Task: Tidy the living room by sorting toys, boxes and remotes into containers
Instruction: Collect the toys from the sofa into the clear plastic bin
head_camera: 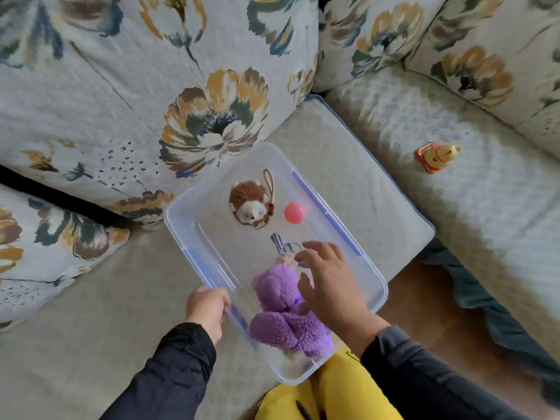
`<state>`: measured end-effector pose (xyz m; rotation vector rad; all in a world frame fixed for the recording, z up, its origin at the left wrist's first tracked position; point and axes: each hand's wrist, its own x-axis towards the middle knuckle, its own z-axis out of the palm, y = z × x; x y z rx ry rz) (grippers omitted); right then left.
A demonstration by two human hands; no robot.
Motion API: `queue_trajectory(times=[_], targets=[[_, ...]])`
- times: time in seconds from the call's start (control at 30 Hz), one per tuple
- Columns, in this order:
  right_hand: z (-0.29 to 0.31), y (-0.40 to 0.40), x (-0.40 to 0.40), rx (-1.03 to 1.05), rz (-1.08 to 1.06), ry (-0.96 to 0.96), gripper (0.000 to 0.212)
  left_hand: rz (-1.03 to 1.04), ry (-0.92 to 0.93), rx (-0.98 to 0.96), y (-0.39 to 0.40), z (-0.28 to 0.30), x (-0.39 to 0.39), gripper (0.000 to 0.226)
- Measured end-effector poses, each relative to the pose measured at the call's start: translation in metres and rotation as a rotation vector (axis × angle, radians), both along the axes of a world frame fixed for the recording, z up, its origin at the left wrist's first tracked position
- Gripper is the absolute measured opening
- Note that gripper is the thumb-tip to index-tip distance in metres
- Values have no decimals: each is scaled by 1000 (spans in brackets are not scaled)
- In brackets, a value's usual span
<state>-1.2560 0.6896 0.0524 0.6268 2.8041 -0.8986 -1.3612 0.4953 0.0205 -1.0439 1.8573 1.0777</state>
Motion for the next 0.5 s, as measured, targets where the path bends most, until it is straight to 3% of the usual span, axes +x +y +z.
queue_trajectory(times=[0.2, 0.3, 0.5], targets=[[1, 52, 30, 281, -154, -138, 25, -65, -3, 29, 41, 24, 14, 51], [6, 88, 41, 261, -173, -209, 29, -70, 18, 51, 63, 31, 24, 53], [10, 171, 85, 91, -114, -127, 27, -102, 38, 44, 123, 48, 56, 37]])
